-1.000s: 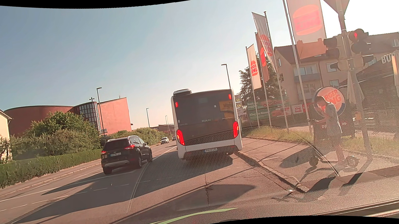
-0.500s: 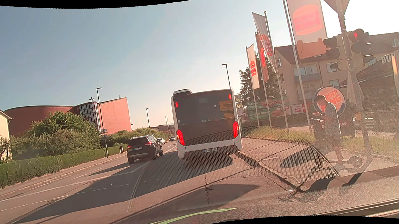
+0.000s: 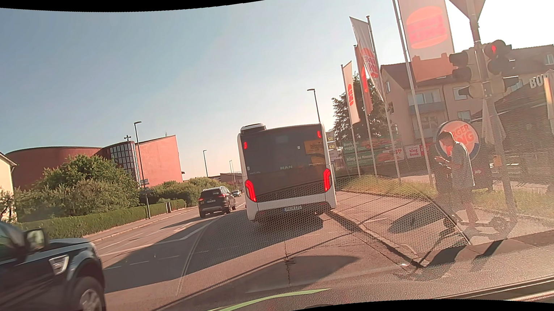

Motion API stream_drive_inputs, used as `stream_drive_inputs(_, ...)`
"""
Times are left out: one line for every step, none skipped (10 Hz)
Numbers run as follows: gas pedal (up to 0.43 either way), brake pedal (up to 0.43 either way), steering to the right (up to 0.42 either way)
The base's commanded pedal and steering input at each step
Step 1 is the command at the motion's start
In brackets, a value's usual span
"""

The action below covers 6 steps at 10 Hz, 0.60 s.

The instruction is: Follow the waypoints while adhering to traffic rules and regulations

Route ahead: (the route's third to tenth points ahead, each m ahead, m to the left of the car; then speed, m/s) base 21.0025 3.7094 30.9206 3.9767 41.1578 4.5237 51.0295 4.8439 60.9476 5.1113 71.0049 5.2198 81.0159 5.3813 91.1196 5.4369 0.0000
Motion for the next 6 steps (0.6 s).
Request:
stream_drive_inputs(0.0, 0.207, 0.004)
stream_drive_inputs(0.0, 0.207, 0.003)
stream_drive_inputs(0.0, 0.207, 0.003)
stream_drive_inputs(0.0, 0.207, 0.003)
stream_drive_inputs(0.0, 0.207, 0.003)
stream_drive_inputs(0.0, 0.207, 0.003)
